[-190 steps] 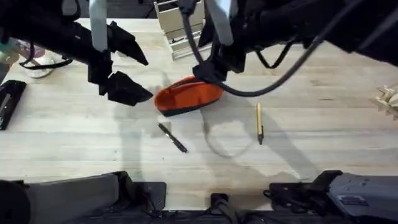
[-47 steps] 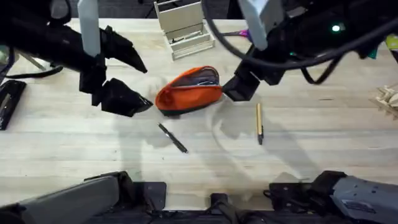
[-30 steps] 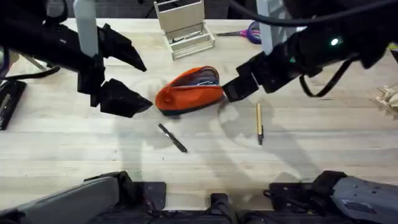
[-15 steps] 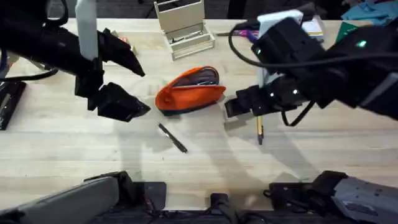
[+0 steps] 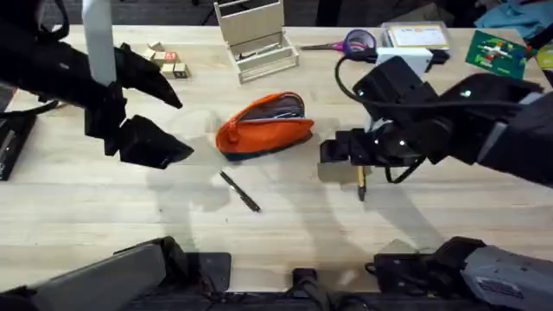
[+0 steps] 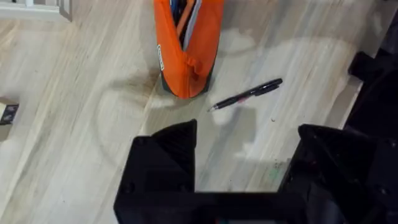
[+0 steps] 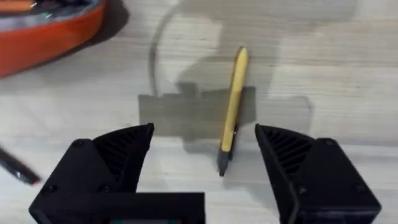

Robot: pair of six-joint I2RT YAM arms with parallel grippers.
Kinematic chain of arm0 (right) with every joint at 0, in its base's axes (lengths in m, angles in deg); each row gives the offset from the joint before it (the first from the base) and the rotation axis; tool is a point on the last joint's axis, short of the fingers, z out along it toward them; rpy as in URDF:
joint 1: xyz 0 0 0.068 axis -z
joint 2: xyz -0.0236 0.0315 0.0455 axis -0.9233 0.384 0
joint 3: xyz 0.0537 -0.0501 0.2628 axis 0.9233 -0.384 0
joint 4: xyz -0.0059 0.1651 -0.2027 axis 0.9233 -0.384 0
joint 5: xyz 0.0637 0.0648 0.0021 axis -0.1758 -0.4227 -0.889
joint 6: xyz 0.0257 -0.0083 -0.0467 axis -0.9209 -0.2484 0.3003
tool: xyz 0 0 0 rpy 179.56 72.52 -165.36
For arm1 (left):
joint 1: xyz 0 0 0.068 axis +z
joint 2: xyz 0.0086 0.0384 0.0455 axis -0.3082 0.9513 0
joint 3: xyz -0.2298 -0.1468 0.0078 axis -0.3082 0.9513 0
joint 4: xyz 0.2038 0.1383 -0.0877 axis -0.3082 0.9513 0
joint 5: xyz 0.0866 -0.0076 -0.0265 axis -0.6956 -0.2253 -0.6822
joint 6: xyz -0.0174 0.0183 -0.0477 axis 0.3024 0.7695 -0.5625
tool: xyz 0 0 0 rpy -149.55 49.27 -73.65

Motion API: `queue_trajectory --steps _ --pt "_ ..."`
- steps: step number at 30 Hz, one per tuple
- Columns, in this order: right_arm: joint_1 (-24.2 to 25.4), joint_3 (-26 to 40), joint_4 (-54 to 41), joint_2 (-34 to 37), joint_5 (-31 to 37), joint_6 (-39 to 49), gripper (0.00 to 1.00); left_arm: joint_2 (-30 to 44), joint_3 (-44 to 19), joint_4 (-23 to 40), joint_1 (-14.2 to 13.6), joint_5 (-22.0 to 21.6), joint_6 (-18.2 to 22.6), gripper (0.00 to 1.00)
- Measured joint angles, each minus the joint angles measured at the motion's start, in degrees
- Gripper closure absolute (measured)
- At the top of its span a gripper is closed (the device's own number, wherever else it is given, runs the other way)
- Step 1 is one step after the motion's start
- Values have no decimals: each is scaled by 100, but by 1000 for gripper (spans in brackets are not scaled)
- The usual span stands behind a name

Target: Unzip the bag, pick up the pens from the table one at a time and place them inside, then zip the bag closed.

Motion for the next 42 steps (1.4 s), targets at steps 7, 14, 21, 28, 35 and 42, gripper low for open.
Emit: queue_trajectory --steps 7,14,21,28,35,42 --pt "327 -381 441 1 2 -188 5 0 0 9 0 78 146 7" --pt "426 -420 805 35 4 -202 5 0 0 -53 0 105 186 7" --pt "426 -422 917 457 4 -202 5 0 0 -62 0 105 203 7" --pt "417 -410 920 798 46 -202 8 0 0 -64 0 107 208 7" --pt "420 -334 939 913 101 -203 362 0 0 -64 0 106 208 7" --pt "448 -334 991 919 153 -259 791 0 0 -63 0 105 208 7"
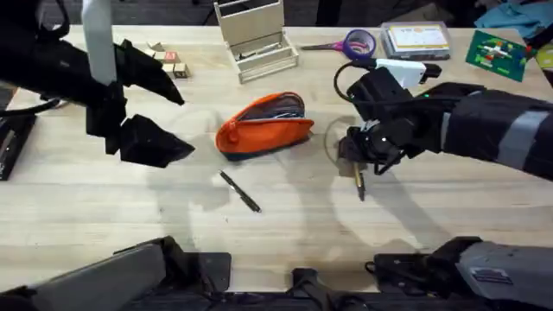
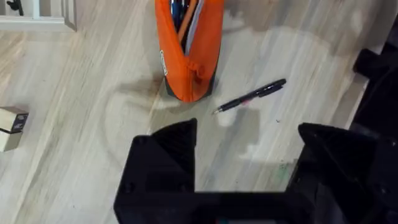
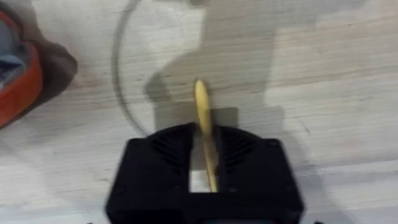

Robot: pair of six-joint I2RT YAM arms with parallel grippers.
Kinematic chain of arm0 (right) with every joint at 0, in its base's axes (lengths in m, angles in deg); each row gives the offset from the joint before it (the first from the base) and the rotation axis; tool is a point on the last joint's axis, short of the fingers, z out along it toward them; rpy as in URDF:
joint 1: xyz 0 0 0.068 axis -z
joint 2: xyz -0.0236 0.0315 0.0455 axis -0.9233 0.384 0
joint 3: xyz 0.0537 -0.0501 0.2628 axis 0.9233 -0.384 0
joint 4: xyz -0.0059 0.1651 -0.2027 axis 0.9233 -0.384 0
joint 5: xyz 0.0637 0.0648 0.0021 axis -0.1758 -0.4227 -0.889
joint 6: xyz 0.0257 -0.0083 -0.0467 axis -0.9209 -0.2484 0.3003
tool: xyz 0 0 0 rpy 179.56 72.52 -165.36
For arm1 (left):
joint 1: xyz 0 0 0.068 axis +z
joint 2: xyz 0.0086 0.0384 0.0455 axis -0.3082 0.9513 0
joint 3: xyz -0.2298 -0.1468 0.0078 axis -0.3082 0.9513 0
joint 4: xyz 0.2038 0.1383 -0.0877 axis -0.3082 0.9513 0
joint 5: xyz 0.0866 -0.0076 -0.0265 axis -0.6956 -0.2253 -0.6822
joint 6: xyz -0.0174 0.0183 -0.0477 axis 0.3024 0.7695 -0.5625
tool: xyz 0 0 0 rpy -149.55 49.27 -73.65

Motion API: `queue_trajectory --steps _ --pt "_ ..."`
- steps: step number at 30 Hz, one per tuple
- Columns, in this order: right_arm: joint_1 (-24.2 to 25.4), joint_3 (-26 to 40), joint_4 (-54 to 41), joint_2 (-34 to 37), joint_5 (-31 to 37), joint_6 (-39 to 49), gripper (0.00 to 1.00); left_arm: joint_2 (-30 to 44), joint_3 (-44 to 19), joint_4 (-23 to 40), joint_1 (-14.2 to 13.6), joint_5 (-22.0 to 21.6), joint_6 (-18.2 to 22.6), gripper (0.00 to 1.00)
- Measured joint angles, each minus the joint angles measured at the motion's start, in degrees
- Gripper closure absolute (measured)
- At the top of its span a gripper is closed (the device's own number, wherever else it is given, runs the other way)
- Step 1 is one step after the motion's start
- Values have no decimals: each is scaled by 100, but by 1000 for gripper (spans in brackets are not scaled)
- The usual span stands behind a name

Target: Unzip the bag, pick up the pens from the table one at a time and place them inside, then zip the bag closed.

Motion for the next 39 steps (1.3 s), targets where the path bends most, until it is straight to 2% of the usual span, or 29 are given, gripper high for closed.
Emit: queue_trajectory --steps 2,3,13,18,27,32,39 --pt "4 2 11 4 20 -49 921 0 0 -1 0 0 0 7" --pt "9 11 15 4 39 -72 952 0 0 1 0 0 0 7" --pt "9 25 -7 -35 82 -114 967 0 0 1 0 2 0 7" --pt "2 269 2 -133 186 260 967 0 0 1 0 2 0 7" --pt "2 1196 710 -559 445 1643 968 0 0 -1 0 2 0 7" --pt "-62 1233 1479 -560 451 2707 968 0 0 1 0 1 1 7" --pt "-428 1233 2207 -560 270 4415 968 0 0 1 0 1 0 7"
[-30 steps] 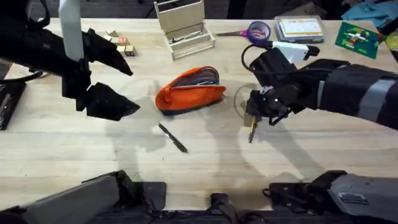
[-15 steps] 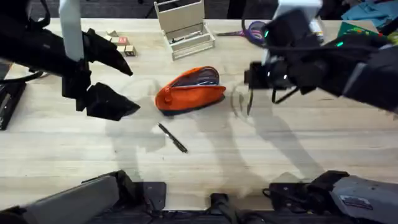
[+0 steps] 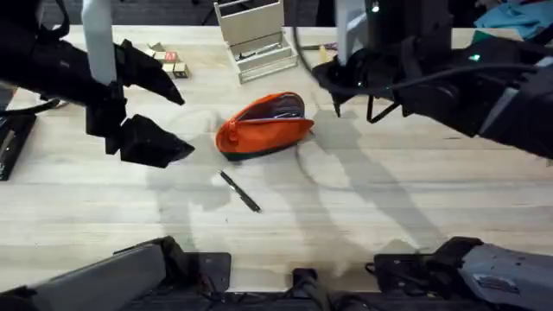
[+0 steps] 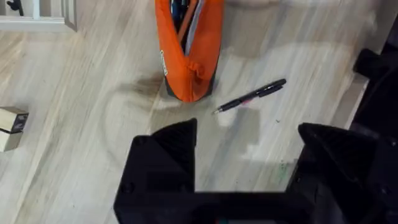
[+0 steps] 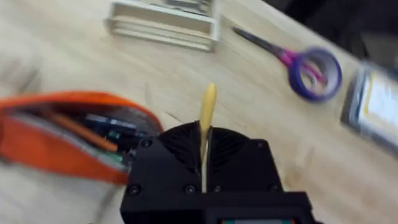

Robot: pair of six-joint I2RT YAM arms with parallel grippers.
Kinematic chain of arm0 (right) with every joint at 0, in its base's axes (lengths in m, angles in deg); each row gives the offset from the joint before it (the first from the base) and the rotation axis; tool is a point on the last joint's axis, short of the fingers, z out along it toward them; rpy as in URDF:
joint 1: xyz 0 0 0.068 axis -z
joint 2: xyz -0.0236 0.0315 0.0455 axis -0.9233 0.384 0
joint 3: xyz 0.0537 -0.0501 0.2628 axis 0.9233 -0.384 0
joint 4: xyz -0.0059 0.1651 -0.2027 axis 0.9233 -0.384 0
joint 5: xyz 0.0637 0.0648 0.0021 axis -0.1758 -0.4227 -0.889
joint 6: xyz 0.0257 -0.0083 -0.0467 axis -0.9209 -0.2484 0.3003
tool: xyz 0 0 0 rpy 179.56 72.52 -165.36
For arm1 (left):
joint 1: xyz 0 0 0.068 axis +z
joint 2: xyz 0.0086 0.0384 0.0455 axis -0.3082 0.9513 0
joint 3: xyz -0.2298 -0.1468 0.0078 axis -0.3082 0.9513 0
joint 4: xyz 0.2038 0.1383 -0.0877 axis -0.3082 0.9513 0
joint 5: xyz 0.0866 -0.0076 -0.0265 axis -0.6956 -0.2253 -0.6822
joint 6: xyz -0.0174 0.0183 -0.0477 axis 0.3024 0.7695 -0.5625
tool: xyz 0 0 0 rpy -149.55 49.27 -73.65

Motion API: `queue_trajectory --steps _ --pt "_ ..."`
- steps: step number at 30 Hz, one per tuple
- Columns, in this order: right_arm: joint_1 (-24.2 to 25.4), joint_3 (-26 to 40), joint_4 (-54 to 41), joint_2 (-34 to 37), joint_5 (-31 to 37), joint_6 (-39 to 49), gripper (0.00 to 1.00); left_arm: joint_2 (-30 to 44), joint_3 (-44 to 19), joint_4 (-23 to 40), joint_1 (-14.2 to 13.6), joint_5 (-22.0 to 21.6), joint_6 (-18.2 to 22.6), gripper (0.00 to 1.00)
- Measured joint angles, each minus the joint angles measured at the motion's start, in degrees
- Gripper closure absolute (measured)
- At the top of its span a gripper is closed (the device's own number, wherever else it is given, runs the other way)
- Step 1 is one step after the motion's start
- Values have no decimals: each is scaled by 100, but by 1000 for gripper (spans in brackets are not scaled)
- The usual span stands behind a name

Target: Unzip the bag, pick up the pens from the table one at a time and place them inside, then zip the bag closed.

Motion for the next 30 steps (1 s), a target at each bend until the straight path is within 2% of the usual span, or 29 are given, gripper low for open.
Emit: queue_trajectory --steps 7,13,20,30 --pt "-254 0 1 4 -917 2427 968 0 -2 -2 0 0 0 8" --pt "-454 0 10 25 -1268 4049 968 0 -4 -2 0 0 0 7" --pt "-661 0 29 422 -1682 4863 969 0 -4 -1 0 0 0 7" --pt "-861 0 256 1132 -1802 5526 969 0 -4 0 0 -1 0 7"
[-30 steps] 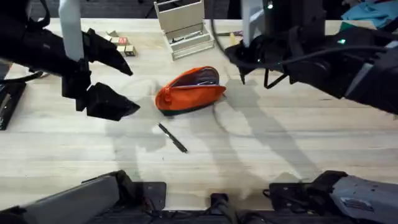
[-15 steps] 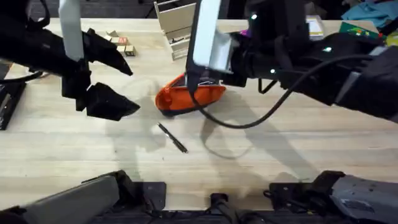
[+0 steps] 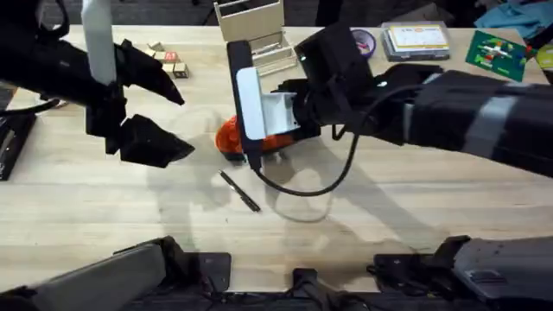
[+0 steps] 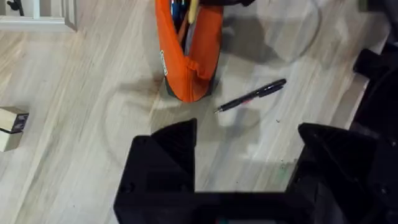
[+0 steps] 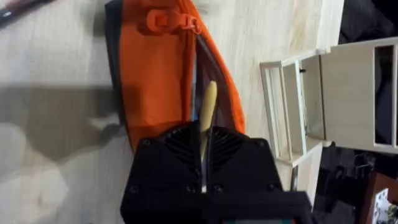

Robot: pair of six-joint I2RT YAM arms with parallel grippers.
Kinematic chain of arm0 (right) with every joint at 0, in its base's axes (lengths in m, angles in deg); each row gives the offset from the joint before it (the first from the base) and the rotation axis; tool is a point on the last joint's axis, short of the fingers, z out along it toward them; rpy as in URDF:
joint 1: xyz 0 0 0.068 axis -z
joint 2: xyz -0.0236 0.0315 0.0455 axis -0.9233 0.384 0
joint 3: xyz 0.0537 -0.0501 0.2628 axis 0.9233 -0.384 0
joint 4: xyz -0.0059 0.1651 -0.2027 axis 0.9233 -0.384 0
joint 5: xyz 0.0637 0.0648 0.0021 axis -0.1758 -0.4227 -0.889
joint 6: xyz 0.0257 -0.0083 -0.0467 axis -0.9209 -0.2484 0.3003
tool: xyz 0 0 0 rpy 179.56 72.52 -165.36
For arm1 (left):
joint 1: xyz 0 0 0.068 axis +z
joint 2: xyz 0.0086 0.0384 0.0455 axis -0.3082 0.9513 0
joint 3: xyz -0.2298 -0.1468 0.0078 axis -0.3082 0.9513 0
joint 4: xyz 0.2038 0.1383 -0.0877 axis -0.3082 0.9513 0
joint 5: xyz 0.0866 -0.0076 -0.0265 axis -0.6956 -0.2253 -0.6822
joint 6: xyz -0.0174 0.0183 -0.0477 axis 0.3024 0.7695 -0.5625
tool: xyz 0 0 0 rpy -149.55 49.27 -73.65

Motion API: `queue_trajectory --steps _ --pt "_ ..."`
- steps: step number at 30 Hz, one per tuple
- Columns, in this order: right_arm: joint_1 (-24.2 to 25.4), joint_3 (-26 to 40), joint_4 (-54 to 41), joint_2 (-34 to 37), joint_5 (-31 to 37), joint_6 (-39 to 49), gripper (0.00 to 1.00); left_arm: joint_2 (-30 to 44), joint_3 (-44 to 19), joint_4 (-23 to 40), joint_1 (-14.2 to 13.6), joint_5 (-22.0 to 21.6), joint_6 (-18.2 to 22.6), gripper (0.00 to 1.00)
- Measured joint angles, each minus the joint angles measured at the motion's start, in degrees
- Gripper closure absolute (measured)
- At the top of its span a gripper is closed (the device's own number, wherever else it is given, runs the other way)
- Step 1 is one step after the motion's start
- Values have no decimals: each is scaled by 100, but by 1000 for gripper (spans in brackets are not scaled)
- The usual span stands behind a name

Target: Unzip the bag, pick up the pens from the table one at a time and place them inside, then zip the bag closed.

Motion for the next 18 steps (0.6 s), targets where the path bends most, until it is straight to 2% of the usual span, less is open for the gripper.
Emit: queue_trajectory --steps 5,18 --pt "-11 0 566 412 -4 100 968 0 0 -1 0 0 1 7" --pt "-11 0 699 760 -29 137 968 0 0 0 0 1 1 7"
